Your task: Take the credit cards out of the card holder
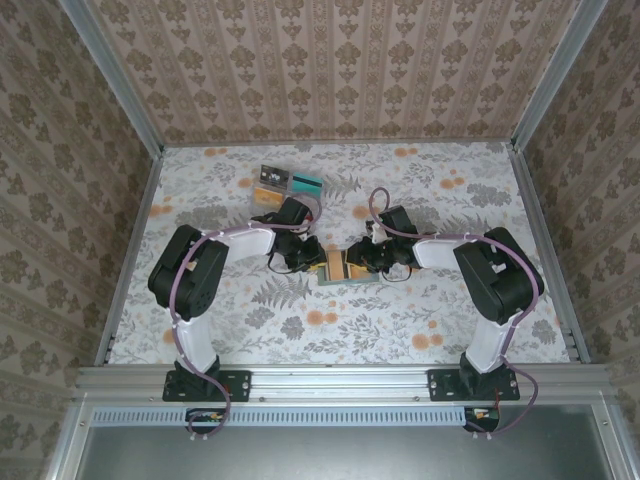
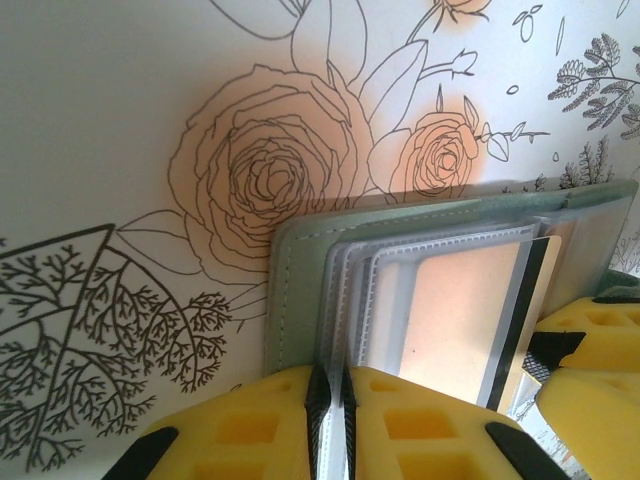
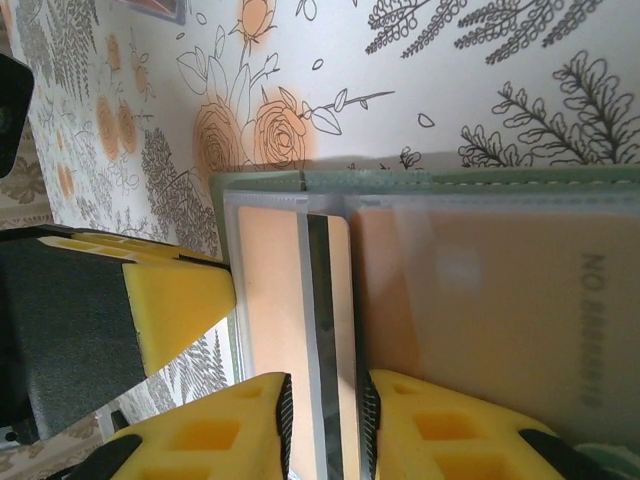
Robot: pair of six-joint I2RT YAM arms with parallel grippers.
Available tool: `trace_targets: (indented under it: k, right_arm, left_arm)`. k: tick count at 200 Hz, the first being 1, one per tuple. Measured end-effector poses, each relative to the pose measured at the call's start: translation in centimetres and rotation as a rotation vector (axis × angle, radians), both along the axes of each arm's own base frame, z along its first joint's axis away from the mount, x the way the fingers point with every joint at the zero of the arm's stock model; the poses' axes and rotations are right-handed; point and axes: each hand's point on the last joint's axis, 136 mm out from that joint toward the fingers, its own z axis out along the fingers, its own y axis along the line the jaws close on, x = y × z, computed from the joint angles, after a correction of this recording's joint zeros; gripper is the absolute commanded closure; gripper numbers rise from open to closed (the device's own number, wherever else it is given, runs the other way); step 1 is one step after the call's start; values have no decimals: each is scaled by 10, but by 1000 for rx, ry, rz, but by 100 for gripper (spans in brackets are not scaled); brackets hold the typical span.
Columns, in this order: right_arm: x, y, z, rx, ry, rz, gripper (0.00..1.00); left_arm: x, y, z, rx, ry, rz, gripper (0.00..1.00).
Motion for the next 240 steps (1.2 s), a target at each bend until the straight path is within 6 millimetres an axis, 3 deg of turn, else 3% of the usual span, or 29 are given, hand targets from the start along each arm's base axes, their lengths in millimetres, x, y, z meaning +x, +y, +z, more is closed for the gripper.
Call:
trace_targets:
  k: [32,72,128,197,240]
  right_arm:
    - [0,1,-2,0,15,9,72]
    - [1,6,-4,-1,23,29,79]
    - [1,4,-6,-6,23,28,98]
    - [2,-30,16,-29,-64,-46,100]
    - [0,-43,26,-19,-105,-72,100]
  left_arm:
    - [0,0,0,-1,1,-1,84]
    - [-1,0,0,-1,3,-2,84]
    - [-1,0,0,0,-1,-7,84]
    - [1,3,0,-5,-2,-13,83]
    - [1,5,3,-17,1,-37,72]
